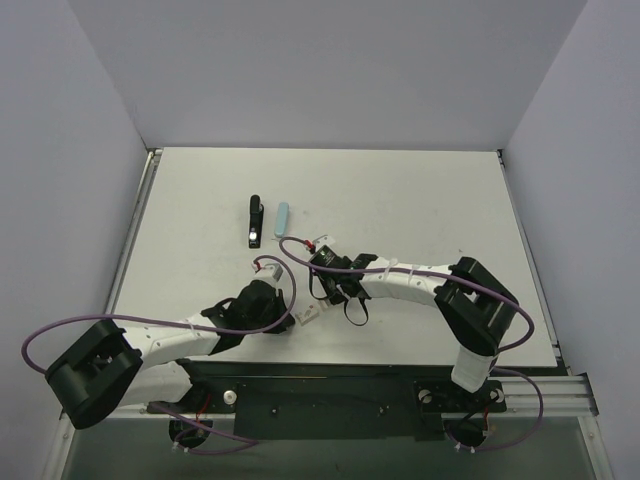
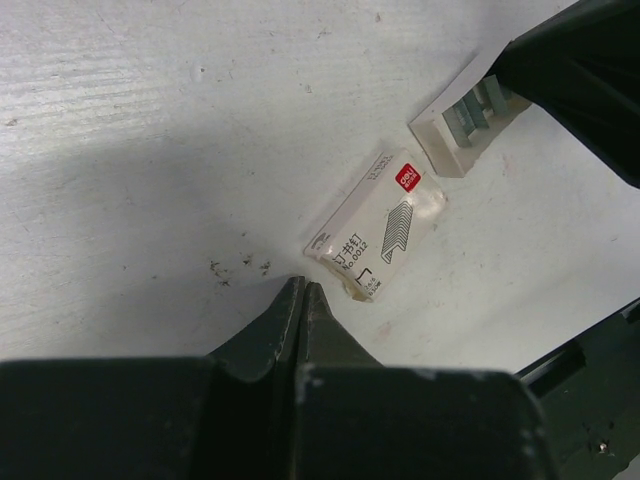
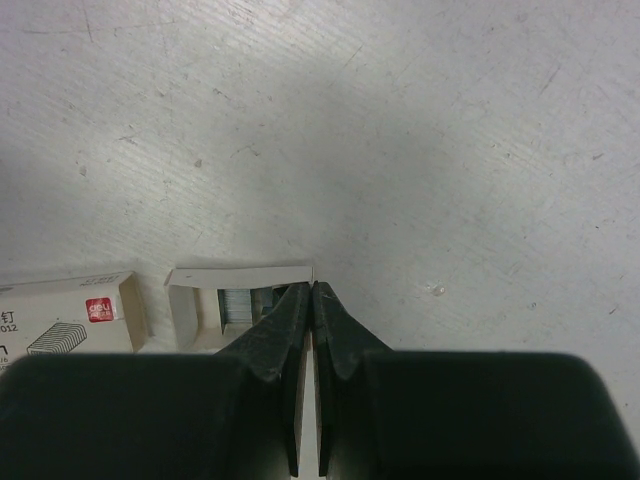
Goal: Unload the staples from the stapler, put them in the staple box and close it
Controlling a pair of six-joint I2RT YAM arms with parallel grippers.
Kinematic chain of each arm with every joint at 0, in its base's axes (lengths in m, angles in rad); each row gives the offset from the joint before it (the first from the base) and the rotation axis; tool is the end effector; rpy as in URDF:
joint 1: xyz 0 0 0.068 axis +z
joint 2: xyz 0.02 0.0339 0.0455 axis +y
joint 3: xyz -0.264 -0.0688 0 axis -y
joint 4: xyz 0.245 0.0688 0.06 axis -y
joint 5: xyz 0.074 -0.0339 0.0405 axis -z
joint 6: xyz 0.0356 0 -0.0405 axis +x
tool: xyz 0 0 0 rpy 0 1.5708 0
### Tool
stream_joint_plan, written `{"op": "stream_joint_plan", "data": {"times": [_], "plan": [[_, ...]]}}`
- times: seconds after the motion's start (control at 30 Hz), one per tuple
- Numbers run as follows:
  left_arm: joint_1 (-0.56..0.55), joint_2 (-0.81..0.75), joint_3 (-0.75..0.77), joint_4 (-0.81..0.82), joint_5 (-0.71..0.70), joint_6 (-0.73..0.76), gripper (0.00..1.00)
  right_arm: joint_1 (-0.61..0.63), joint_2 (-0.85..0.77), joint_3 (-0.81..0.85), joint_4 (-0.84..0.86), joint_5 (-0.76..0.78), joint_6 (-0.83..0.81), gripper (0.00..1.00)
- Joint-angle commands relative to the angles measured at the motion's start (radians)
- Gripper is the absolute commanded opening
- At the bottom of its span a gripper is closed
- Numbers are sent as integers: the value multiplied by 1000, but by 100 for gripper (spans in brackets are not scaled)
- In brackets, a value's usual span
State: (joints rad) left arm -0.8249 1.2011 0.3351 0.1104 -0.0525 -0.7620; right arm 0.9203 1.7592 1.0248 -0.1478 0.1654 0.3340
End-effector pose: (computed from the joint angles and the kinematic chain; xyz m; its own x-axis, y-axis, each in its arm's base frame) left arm 0.1431 -0.1521 0.1368 -0.8251 -0.1229 -0.5514 0.1906 0.8583 -0.4765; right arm 0.2232 0.2836 0.1689 -0.6783 -0.3574 -0.6420 -0.5284 0.8444 0.0882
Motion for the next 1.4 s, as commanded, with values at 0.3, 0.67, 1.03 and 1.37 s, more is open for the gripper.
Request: {"op": "stream_joint_plan", "data": {"times": [0.3,0.67,1.03,1.37], "plan": [[-17,17,13,-15,-18,-10,0,29,10,49,-32,14,25,0],[-19,23,15,-14,-21,-8,0,38,23,70,-45,9,28,0],[-19,14,15,-21,-23,-7,0,45,43,69,-58,26,37,0],[-19,15,21,-26,-27,-3,0,63,46,78,-68,22,39,0]]}}
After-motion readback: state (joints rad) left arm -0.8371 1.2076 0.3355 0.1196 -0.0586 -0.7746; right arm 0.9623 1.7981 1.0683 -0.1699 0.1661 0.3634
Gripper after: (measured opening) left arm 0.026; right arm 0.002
